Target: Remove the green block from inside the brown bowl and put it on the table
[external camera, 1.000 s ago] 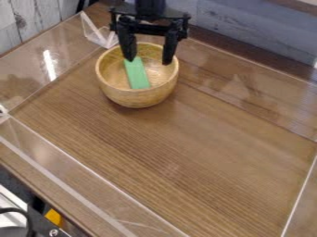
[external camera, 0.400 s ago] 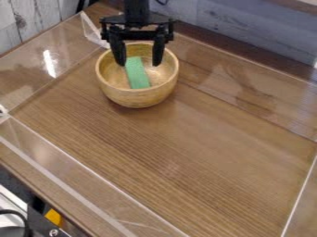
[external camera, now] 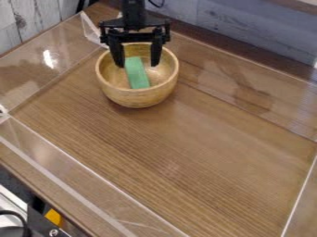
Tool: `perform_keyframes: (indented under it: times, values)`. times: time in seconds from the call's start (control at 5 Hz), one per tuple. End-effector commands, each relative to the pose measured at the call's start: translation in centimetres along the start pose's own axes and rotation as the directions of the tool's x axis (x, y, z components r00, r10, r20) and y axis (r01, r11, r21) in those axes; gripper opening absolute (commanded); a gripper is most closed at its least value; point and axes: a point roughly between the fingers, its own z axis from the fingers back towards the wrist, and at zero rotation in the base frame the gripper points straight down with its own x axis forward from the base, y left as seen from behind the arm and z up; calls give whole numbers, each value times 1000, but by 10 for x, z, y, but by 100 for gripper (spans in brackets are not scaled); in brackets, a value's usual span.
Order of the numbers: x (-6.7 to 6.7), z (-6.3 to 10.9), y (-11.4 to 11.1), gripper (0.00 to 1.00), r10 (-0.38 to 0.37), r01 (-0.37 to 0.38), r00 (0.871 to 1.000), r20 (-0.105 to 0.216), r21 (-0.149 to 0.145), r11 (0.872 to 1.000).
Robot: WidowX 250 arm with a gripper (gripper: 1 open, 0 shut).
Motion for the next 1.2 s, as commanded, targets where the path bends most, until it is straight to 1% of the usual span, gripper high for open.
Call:
perform_keyframes:
  times: [0.0,1.0]
  values:
    - [10,17,1,100,19,-18,998,63,-26,999]
    - [13,20,-2,100,46,-41,995,85,-54,998]
